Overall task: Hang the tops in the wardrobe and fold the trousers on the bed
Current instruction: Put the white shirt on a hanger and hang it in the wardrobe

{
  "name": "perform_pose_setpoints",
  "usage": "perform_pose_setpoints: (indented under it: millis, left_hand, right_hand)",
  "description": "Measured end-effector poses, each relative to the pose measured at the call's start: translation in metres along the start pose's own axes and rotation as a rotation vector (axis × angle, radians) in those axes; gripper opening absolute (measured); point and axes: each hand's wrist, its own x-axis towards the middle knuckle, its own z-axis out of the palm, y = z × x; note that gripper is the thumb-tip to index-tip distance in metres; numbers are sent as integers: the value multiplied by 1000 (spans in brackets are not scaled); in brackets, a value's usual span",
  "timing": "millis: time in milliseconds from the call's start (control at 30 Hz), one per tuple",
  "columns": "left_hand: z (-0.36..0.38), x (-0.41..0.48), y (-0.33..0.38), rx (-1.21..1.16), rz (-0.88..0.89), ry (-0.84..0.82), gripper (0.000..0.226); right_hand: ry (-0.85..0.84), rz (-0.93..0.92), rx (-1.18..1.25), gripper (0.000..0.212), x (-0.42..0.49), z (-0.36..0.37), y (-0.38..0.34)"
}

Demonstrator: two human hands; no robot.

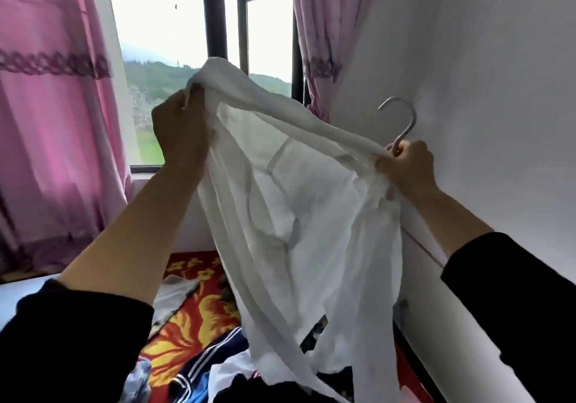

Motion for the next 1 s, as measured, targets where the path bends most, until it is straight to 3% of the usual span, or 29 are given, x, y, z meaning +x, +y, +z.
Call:
perform_pose_setpoints:
  millis: [100,233,333,400,600,767,867,1000]
  left_hand:
    - [-11,-5,-21,167,-1,-71,39]
    - [-23,-12,-38,234,0,-125,30]
    - [-24,-13,-40,118,-114,-119,23]
    - [-23,-17,-43,204,-188,-166,28]
    - [-31,-48,-70,533,-460,-586,31]
    - [-34,-56,-101,353,-619,-694,28]
    - [-32,-65,-119,363,-611,-712,28]
    - [-33,-69,-132,383,-582,-651,38]
  right_hand:
    - [-53,20,-9,27,5,-3,4]
    - [-82,111,1,11,0,7,26]
    - [-130,134,7,16,-5,10,32]
    - [-168,137,-22,16,-9,15,38]
    - [-324,279,-53,19,-31,30,70]
    - [-368,350,154,14,-62,43,81]
    - [-368,388,376,17,-74,44,87]
    - [-515,499,705,20,-86,40,106]
